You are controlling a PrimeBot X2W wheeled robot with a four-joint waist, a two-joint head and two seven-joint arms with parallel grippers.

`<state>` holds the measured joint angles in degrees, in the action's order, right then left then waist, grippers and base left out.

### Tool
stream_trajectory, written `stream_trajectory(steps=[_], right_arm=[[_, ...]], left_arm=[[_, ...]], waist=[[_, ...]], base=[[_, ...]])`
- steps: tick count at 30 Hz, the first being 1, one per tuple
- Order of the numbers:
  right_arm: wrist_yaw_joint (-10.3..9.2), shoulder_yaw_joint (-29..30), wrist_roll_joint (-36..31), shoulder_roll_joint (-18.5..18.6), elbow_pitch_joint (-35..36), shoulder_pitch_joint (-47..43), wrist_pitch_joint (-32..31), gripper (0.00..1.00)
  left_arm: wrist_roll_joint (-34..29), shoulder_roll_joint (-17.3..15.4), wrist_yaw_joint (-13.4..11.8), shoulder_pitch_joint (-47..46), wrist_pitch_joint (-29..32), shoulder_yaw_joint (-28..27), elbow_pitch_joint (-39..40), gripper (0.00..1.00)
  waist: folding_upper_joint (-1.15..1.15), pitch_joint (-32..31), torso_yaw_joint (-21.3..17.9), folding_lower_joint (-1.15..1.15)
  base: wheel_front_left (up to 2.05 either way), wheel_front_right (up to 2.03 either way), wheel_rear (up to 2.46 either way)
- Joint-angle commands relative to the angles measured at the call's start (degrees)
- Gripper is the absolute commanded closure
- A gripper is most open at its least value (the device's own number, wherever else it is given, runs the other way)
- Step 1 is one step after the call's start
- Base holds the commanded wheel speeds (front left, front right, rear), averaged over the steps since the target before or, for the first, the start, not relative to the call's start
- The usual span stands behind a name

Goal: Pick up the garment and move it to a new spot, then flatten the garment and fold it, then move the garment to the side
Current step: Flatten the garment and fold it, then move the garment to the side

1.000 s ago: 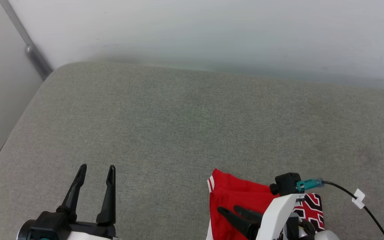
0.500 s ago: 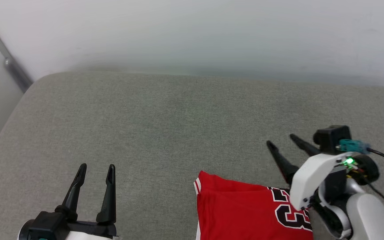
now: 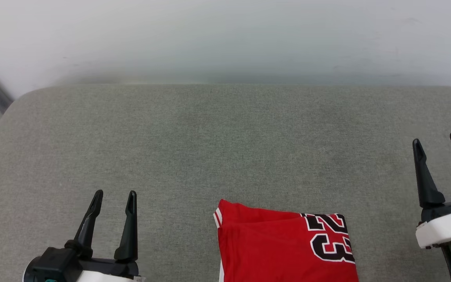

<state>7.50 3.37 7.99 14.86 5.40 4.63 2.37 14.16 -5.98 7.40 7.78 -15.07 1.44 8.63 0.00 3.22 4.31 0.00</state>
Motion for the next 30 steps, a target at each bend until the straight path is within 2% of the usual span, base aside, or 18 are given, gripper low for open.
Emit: stream_trajectory(steps=[1, 6, 13, 21, 27, 30], right_arm=[[-0.02, 0.5, -0.3, -0.9, 0.5, -0.8, 1.2, 0.0], [-0.02, 1.0, -1.6, -4.1, 2.2, -4.3, 6.1, 0.0], [-0.02, -0.5, -1.9, -7.0, 2.4, -8.1, 8.9, 0.0], [-0.03, -0.8, -0.2, -8.5, 2.0, -8.4, 9.5, 0.0], [-0.02, -0.8, 0.3, -8.3, 2.4, -8.2, 9.0, 0.0], [-0.02, -0.3, 3.5, -9.0, 2.5, -8.7, 7.0, 0.0]], left_arm=[[0.3, 0.2, 0.1, -0.5, -0.1, 0.1, -0.1, 0.0], [0.8, 0.4, 0.1, -0.4, -0.1, 0.7, -0.3, 0.0], [1.1, 0.4, 0.1, 0.1, -0.1, 0.1, -0.3, 0.0], [1.1, 0.2, 0.1, -0.5, -0.1, 0.2, -0.4, 0.0], [1.0, 0.2, 0.1, -0.4, -0.1, 0.2, -0.5, 0.0], [0.7, 0.1, 0.1, -0.4, -0.1, 0.5, -0.5, 0.0]], waist=[[0.0, 0.2, -0.2, 0.0], [0.0, 0.4, -0.5, 0.0], [0.0, 0.3, -0.8, 0.0], [0.0, 0.3, -0.9, 0.0], [0.0, 0.1, -0.9, 0.0], [0.0, 0.1, -0.8, 0.0]], base=[[0.0, 0.0, 0.0], [0.0, 0.0, 0.0], [0.0, 0.0, 0.0], [0.0, 0.0, 0.0], [0.0, 0.0, 0.0], [0.0, 0.0, 0.0]])
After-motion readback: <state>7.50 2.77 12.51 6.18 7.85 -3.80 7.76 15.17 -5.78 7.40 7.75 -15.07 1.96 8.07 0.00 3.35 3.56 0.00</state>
